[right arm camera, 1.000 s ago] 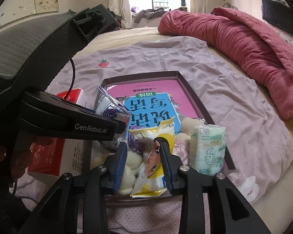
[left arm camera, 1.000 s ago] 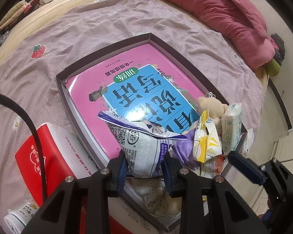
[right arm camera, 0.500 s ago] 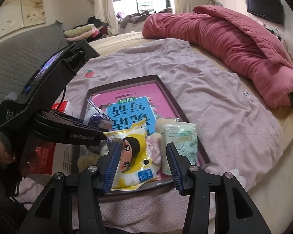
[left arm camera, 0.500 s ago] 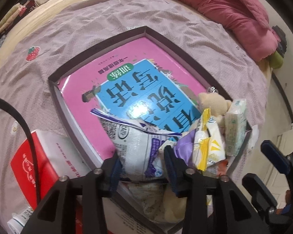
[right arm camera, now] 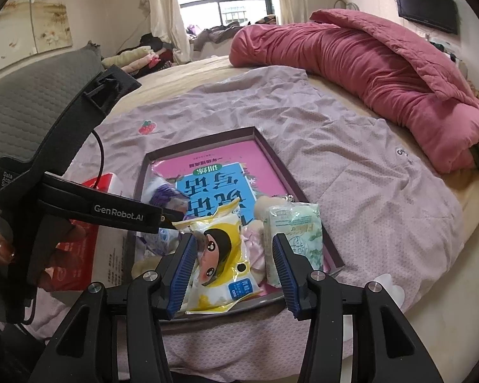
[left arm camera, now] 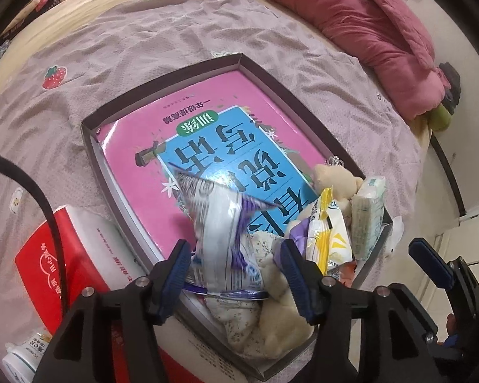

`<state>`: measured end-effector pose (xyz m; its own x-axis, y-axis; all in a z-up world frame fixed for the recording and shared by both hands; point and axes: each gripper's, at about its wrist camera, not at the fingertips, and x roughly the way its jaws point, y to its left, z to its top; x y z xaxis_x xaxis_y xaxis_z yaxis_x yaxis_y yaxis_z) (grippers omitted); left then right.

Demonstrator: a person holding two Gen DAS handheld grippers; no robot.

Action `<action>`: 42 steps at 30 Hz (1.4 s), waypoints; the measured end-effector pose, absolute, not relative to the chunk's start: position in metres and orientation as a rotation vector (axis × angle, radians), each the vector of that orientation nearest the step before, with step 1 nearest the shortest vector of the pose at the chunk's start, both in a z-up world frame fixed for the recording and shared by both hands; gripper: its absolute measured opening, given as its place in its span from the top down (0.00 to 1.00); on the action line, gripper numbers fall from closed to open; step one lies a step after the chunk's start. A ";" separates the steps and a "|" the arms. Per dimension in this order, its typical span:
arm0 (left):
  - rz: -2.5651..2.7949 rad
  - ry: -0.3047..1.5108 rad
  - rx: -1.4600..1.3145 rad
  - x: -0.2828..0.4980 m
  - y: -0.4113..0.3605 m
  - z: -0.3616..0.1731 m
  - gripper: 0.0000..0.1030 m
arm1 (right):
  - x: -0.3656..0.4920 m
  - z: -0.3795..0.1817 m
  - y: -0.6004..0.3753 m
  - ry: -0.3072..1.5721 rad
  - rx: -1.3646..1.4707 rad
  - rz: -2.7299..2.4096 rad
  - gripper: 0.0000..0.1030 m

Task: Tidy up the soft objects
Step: 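Raise both open tools away from the tray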

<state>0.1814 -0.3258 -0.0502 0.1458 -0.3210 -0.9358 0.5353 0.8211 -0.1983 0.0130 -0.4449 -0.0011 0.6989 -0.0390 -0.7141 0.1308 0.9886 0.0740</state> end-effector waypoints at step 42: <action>-0.607 1.137 0.179 0.130 -0.297 0.019 0.26 | -0.006 0.035 -0.438 0.702 0.068 -0.202 0.28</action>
